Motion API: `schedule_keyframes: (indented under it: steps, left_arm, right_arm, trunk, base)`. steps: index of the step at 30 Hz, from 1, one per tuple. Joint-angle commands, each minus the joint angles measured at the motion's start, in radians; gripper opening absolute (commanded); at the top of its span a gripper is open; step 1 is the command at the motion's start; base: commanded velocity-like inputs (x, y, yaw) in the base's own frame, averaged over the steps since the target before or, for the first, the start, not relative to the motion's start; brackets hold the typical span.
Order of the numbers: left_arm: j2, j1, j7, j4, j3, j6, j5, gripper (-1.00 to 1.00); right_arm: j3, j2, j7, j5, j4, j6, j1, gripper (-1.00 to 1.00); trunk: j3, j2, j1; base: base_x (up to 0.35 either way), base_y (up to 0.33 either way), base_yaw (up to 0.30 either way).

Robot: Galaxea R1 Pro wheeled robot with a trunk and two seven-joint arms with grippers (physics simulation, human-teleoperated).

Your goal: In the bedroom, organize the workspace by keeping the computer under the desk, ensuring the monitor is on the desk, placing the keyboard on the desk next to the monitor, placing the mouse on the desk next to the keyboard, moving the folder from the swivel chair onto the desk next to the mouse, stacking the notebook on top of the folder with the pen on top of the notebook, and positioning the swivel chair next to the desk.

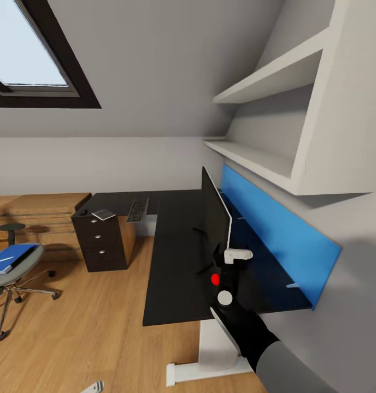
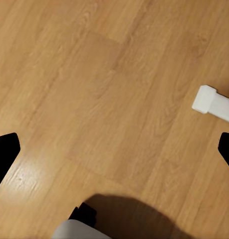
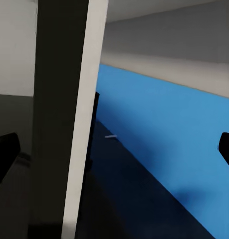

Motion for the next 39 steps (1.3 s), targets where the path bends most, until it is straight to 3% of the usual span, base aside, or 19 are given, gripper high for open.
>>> schedule_keyframes:
  steps: [1,28,39]
  left_arm:
    - [-0.001,0.000,0.002,-0.003,0.002,0.005,0.009,1.00]
    - [-0.001,0.000,0.003,-0.003,0.004,0.005,0.009,1.00]
    - [-0.001,0.000,0.003,-0.003,0.004,0.005,0.009,1.00]
  right_arm:
    - [0.002,0.000,-0.005,0.001,0.001,-0.003,-0.001,1.00]
    - [0.002,0.000,-0.005,0.001,0.001,-0.003,-0.001,1.00]
    - [0.013,0.001,-0.005,0.001,0.001,-0.004,0.000,1.00]
  trunk:
    - [-0.001,-0.001,0.000]
    - [-0.001,-0.001,0.000]
    - [-0.001,-0.001,0.000]
  base:
    - [0.000,-0.139,0.000]
    - [-0.002,-0.054,0.000]
    - [-0.229,0.000,0.000]
